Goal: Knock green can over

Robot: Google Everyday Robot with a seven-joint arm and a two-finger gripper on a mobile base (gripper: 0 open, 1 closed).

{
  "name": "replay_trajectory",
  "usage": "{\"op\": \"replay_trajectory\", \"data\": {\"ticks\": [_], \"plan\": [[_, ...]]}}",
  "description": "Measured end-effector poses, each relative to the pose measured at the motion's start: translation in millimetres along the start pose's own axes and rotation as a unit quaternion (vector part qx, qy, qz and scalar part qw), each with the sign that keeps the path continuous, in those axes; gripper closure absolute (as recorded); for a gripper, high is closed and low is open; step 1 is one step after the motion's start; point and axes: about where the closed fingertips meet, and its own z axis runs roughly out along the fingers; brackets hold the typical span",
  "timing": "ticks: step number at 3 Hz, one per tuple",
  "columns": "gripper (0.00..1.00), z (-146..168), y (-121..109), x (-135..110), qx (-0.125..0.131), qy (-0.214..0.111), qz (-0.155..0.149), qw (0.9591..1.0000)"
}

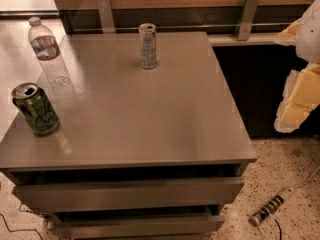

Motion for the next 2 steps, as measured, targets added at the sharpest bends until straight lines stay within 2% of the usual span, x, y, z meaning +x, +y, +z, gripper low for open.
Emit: {"op": "replay_trajectory", "data": {"ticks": [1,2], "plan": [[0.0,0.0,0.0,0.0,0.0,0.0,0.0,1.0],[0.0,1.3,1.6,-22.2,0.007,-0.043,0.019,0.9989]]}}
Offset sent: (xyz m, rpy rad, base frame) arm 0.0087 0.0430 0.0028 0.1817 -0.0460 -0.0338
